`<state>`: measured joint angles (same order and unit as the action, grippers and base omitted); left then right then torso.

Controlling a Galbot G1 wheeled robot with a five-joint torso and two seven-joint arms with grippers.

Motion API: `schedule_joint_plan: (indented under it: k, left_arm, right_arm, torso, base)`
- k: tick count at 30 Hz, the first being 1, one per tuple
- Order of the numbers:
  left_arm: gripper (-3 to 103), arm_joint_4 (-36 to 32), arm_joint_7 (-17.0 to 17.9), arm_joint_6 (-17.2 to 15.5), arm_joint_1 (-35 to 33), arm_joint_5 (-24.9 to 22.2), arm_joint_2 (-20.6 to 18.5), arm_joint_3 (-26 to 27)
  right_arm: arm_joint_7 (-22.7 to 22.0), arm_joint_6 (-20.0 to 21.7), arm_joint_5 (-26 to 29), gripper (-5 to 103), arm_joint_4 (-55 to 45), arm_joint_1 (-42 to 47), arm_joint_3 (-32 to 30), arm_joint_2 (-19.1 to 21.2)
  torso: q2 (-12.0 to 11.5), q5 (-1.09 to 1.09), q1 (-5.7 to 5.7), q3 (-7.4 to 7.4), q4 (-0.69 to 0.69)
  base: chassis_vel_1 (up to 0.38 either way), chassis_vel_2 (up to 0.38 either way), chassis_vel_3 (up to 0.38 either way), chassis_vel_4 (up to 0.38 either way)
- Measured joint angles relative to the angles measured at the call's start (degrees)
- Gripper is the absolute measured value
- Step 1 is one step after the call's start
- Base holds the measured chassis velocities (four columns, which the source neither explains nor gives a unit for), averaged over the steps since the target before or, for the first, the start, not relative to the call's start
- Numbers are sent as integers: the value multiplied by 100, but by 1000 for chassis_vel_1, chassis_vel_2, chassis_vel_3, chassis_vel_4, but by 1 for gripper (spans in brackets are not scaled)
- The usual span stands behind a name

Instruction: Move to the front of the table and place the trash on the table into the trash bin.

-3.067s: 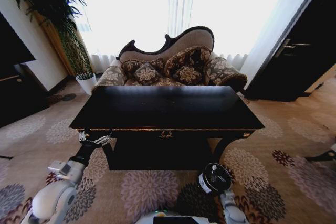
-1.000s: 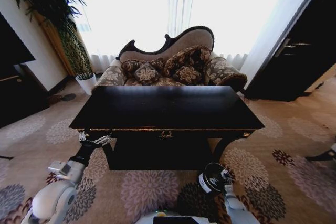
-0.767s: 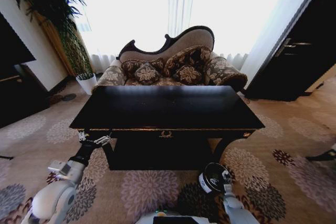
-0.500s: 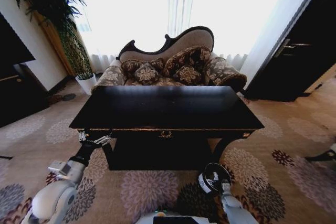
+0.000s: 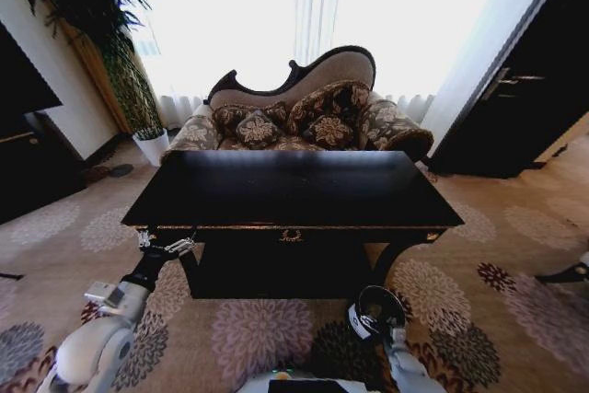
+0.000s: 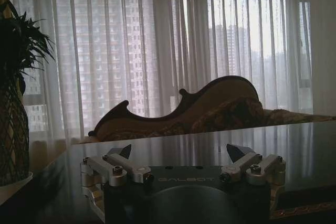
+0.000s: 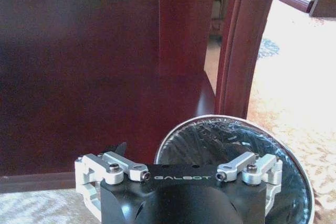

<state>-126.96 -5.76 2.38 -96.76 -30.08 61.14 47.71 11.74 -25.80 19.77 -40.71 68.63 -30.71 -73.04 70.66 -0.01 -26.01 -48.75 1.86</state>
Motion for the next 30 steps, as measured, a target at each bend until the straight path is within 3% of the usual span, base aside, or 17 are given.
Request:
schedule_joint_plan:
  k: [9,19,30]
  left_arm:
    - [100,0,1,0,0,0,0,0]
    - [100,0,1,0,0,0,0,0]
    - [100,0,1,0,0,0,0,0]
  right_arm:
    - [-38,-139,814,100,-2074,1478,-312,-235]
    - [41,-267,896,100,-3752,2355,-822,-477]
    - [114,-87,1172,100,-5904,3286,-1691,-667]
  torso:
    - [0,0,1,0,1]
    - [1,-2,1,0,0]
    - [0,-1,1,0,1]
  base:
    - [0,0,0,0]
    - [0,0,0,0]
    - [0,0,0,0]
